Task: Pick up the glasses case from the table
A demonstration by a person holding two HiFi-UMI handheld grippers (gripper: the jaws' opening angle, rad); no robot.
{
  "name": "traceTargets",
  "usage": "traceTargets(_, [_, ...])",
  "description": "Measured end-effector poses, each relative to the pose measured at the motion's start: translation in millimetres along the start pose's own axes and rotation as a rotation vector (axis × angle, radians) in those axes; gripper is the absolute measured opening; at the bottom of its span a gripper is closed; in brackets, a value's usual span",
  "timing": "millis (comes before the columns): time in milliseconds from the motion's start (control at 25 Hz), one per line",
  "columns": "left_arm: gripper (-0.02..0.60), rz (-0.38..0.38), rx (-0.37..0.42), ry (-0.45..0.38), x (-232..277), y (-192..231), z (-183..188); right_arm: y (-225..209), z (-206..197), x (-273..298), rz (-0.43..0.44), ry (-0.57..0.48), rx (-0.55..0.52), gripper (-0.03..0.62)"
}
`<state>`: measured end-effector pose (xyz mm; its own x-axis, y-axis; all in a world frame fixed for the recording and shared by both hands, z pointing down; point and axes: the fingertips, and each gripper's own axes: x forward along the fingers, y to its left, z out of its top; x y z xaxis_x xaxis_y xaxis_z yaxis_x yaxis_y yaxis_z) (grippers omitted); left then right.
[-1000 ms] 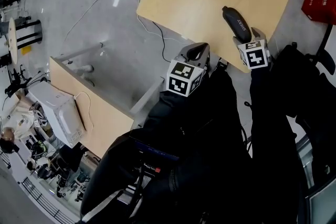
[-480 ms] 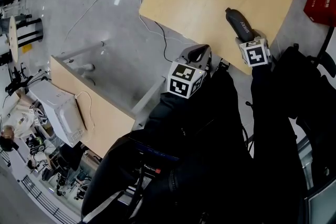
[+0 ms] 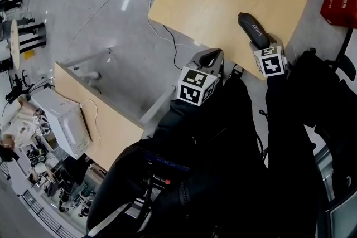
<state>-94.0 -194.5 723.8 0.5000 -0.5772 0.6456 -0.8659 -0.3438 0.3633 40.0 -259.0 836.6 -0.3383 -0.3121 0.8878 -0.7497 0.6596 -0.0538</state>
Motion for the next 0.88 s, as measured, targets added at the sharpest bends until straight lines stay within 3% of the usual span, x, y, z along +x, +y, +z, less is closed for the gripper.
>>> traceTargets(280, [0.000, -0.010, 0.031, -0.030, -13, -14, 11, 13, 12, -46, -0.015, -0.106, 0.026, 0.334])
traceTargets(560, [0.000, -0.015, 0.093, -0.117, -39, -35, 45, 28, 46, -135, -0.068, -0.348, 0.082, 0.334])
traceTargets(880, [0.000, -0.025, 0.185, -0.232, -68, -64, 126, 18, 99, -244, -0.127, -0.563, 0.112, 0.334])
